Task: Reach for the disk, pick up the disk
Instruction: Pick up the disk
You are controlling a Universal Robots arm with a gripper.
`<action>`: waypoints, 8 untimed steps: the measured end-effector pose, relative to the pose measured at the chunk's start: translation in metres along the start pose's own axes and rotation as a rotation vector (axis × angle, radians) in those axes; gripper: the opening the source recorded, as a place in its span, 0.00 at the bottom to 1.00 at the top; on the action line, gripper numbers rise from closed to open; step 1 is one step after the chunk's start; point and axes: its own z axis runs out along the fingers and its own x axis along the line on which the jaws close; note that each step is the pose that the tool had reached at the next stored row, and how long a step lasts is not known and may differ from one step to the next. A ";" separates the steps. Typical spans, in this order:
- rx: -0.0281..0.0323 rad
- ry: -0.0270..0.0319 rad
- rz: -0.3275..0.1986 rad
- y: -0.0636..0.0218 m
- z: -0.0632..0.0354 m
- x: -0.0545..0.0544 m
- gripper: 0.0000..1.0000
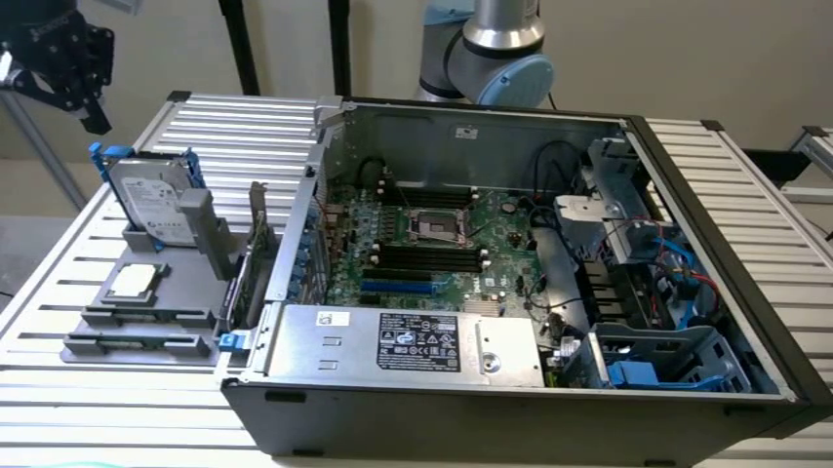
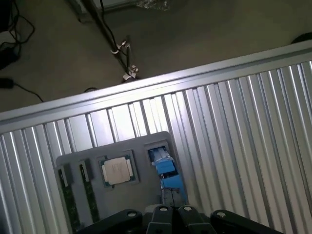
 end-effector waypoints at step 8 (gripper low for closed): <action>-0.0024 0.0003 -0.109 0.0001 0.0001 0.000 0.11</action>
